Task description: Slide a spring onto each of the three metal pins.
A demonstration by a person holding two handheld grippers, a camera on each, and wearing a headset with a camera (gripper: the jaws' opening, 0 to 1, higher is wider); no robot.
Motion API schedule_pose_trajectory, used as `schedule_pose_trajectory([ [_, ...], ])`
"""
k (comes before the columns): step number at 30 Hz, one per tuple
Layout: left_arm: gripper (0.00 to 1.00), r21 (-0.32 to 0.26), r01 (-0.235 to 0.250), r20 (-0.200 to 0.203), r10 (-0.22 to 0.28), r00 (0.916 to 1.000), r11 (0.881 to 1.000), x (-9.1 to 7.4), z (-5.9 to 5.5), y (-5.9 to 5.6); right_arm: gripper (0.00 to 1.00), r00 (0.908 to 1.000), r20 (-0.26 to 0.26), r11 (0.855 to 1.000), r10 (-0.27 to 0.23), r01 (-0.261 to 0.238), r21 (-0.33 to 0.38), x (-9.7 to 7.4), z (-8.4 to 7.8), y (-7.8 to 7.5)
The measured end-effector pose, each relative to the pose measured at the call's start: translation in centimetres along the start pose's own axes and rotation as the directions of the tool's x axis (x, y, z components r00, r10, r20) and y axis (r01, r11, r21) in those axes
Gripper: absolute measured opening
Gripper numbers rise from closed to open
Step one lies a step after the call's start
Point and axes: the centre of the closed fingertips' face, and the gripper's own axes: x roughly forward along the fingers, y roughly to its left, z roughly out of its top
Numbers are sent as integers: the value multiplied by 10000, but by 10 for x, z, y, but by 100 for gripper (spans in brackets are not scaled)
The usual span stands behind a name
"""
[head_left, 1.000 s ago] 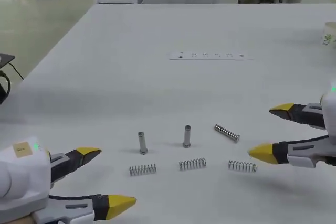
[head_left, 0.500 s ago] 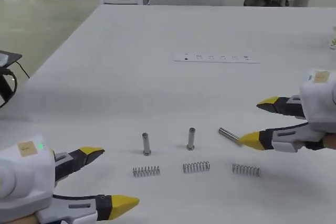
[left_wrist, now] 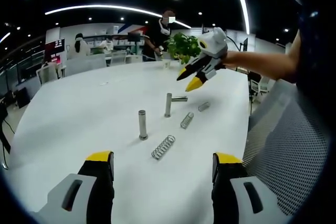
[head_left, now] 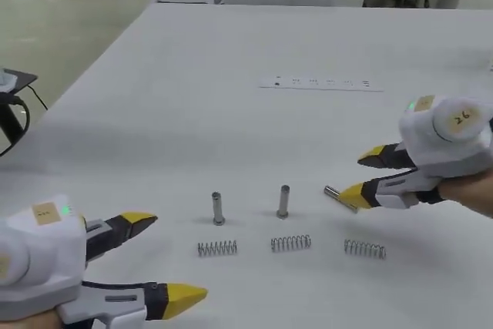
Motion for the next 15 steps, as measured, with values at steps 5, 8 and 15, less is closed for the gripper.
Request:
schedule_pose_trajectory([
  [5, 73, 9, 5, -5, -5, 10000, 10000, 0, 0, 0, 31, 9992, -403, 10000, 8, -8, -12, 10, -1, -1],
  [8, 73, 12, 11, -3, -11, 10000, 10000, 0, 0, 0, 29, 9986, -525, 10000, 44, -42, 34, 14, -1, -1],
  [15, 72, 22, 31, 6, -32, 10000, 10000, 1, 0, -1, 23, 9955, -927, 9996, 210, -190, 218, 26, -6, 1],
])
